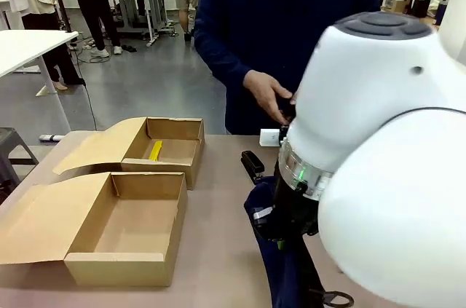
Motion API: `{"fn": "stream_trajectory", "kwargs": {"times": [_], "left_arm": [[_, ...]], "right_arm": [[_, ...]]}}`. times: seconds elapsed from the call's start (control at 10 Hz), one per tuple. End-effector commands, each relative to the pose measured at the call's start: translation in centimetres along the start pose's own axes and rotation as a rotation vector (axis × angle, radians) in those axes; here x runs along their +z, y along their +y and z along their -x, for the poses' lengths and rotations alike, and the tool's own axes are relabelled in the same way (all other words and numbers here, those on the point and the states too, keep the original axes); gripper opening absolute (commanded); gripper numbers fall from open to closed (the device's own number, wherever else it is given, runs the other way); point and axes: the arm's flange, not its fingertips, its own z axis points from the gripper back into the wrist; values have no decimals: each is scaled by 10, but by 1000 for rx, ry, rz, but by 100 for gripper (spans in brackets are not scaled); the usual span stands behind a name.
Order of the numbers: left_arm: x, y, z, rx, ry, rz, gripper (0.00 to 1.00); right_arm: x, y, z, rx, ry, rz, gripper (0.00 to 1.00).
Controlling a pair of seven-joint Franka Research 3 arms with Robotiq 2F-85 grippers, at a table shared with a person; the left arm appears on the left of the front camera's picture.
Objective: Place items inside the box.
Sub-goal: Pick up a Pencil pouch or Stapler and place it inside the Mailer Box closest to the robot.
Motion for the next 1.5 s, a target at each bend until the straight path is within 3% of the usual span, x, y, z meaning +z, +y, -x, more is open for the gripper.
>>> {"fn": "stream_trajectory", "kwargs": {"times": [0.0,0.1,0.2,0.4,0.6,0.9,1.1,1.4], "left_arm": [[0,0,0,-21,-7,20,100],[0,0,0,-21,-7,20,100],[0,0,0,-21,-7,20,100],[0,0,0,-21,-7,20,100],[0,0,0,-21,-7,20,100],[0,0,0,-21,-7,20,100],[0,0,0,-21,-7,20,100],[0,0,0,-21,-7,20,100]], "right_arm": [[-15,45,-14,99,85,10,0],[0,0,0,0,0,0,8],[-17,20,-17,4,104,109,8],[-14,-3,-18,-57,196,-11,8],[-14,-11,-18,-124,157,-103,8],[-22,28,-61,-147,76,-223,8],[-21,73,-102,-78,100,-411,8],[-32,147,-141,-56,165,-425,8]]}}
